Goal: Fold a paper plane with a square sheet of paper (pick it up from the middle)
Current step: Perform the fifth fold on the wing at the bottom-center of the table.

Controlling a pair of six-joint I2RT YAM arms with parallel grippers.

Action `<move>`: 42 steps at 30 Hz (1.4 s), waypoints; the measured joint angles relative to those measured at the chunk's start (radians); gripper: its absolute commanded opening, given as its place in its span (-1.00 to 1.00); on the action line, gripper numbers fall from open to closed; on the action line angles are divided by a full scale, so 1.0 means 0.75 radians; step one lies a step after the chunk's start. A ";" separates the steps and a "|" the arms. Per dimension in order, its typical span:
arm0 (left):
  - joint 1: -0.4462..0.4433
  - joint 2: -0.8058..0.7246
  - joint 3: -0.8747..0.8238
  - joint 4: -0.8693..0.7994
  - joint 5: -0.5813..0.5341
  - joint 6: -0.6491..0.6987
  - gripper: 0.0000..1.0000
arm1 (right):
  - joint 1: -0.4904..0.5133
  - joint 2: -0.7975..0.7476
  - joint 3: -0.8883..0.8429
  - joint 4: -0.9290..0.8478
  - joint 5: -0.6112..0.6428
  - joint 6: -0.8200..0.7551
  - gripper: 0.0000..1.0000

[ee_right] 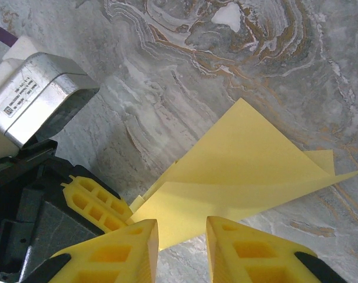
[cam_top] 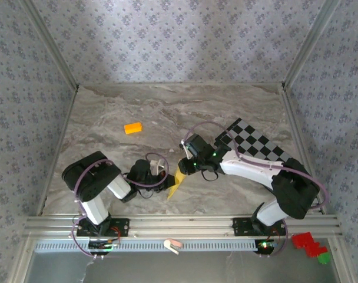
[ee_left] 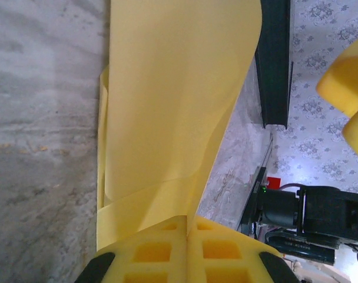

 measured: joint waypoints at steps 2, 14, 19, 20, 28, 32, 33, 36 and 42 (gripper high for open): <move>0.003 0.018 -0.005 0.028 0.005 -0.010 -1.00 | 0.000 0.004 0.000 0.004 -0.001 -0.004 -0.44; 0.033 0.072 -0.033 0.152 0.028 -0.054 -1.00 | 0.017 0.039 -0.014 0.026 -0.008 -0.024 -0.49; 0.036 0.073 -0.040 0.162 0.028 -0.067 -1.00 | 0.022 0.040 -0.014 0.032 -0.012 -0.034 -0.53; 0.039 0.075 -0.042 0.166 0.028 -0.069 -1.00 | 0.023 0.040 -0.015 0.034 -0.016 -0.035 -0.55; 0.052 0.111 -0.060 0.247 0.030 -0.110 -1.00 | 0.053 0.100 -0.017 0.065 -0.036 -0.039 -0.63; 0.057 0.140 -0.069 0.309 0.034 -0.135 -1.00 | 0.066 0.130 -0.017 0.067 -0.041 -0.039 -0.64; 0.061 0.148 -0.073 0.324 0.034 -0.142 -1.00 | 0.066 0.135 -0.017 0.067 -0.041 -0.039 -0.64; 0.061 0.164 -0.077 0.358 0.035 -0.158 -1.00 | 0.066 0.148 -0.017 0.072 -0.041 -0.044 -0.66; 0.066 0.184 -0.083 0.397 0.035 -0.175 -1.00 | 0.066 0.188 -0.011 0.082 -0.040 -0.053 -0.66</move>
